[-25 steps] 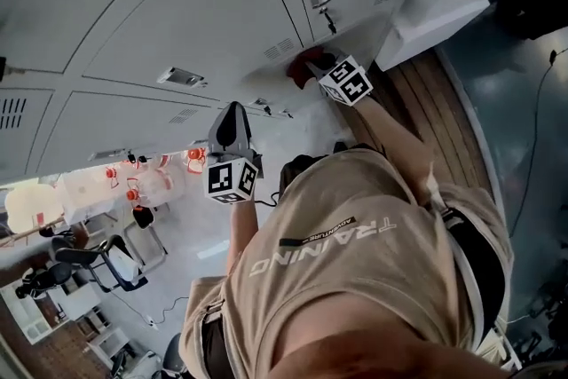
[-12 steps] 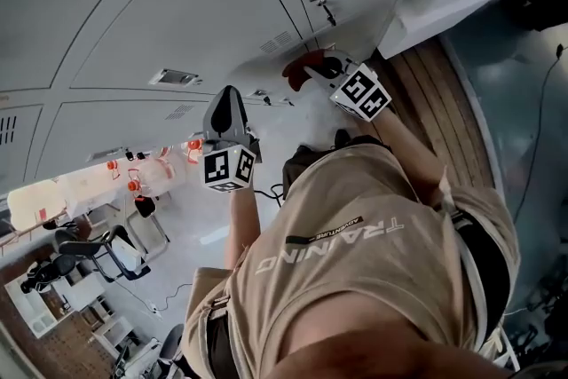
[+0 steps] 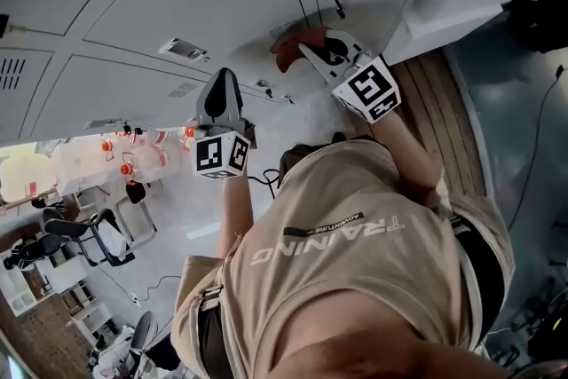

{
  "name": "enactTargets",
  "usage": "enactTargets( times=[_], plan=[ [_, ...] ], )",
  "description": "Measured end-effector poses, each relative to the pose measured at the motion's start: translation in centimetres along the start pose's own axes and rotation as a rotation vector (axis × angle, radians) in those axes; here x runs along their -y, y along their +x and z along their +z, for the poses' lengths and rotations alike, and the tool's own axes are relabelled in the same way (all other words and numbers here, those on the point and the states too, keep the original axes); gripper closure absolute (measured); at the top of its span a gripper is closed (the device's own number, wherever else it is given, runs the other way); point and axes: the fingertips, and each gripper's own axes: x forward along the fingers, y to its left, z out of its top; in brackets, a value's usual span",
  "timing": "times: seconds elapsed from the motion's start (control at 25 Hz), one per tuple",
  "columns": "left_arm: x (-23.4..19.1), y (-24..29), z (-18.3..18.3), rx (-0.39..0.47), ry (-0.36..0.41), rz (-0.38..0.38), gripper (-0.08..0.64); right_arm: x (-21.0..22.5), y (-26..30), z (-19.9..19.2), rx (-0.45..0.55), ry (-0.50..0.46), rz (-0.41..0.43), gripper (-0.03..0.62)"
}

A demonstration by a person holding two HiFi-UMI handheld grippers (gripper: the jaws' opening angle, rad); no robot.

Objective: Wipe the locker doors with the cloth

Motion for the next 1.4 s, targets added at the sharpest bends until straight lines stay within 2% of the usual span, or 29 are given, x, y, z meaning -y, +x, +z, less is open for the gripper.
enactTargets(
  times=[0.08,0.16,0.28,0.44,0.52,0.64,0.84,1.0,1.24,1.4],
  plan=[
    [-0.4,-0.4,0.7,0.025,0.030,0.020,0.555,-0.2,-0.6,1.9,0.063,0.015,-0.011,0.565],
    [-0.8,-0.8,1.0,0.035,0.026,0.027,0.555,-0.4,-1.2,3.5,0.117,0.030,-0.025,0.565],
    [-1.1,-1.3,1.2,0.039,0.003,0.029,0.555,-0.5,-2.2,4.6,0.147,0.026,-0.058,0.565],
    [-0.9,-1.6,1.8,0.039,0.063,0.028,0.555,-0.8,-3.3,5.1,0.169,0.005,-0.103,0.565],
    [-0.5,-1.7,1.9,0.036,0.090,0.019,0.555,-1.1,-3.5,5.2,0.175,0.004,-0.111,0.565],
    [0.0,-2.0,1.9,0.032,0.079,0.004,0.555,-1.7,-3.4,5.0,0.168,0.008,-0.104,0.565],
    [-0.4,-2.9,0.7,0.007,0.061,0.021,0.555,-2.5,-3.0,4.1,0.147,0.013,-0.083,0.565],
    [0.0,-3.6,0.2,-0.015,0.093,0.018,0.555,-2.8,-3.0,4.0,0.164,0.050,-0.084,0.565],
    [-0.5,-4.1,-1.4,-0.060,0.050,0.026,0.555,-3.3,-2.5,2.6,0.144,0.057,-0.075,0.565],
    [-0.5,-3.5,-3.3,-0.110,0.019,0.026,0.555,-2.9,-2.3,0.6,0.128,0.108,-0.082,0.565]
  ],
)
